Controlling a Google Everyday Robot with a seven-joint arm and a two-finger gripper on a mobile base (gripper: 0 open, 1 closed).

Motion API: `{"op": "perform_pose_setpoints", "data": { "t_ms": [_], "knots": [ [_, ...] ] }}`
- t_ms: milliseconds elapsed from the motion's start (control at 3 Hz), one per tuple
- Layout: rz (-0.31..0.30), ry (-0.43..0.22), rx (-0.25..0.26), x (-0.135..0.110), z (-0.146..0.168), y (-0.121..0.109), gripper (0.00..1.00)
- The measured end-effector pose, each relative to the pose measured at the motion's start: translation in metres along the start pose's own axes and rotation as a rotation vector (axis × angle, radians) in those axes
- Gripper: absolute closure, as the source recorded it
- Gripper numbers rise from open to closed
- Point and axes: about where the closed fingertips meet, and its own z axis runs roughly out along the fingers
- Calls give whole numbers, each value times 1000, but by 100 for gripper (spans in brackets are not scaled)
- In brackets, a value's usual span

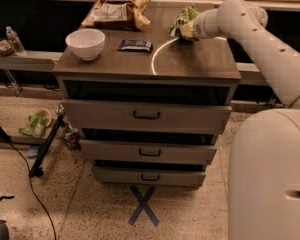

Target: Place green jalapeno chip bag into white bowl

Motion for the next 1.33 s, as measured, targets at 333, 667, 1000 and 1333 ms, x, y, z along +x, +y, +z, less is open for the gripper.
{"op": "perform_pose_setpoints", "data": {
  "t_ms": [333,667,1000,1333],
  "knots": [
    [-32,-82,-89,-30,-60,30,100],
    [-62,-144,-178,-52,-100,65,100],
    [-99,-203,-311,-74,-132,107,100],
    [-113,-212,-353,-77,-136,122,100]
  ]
}}
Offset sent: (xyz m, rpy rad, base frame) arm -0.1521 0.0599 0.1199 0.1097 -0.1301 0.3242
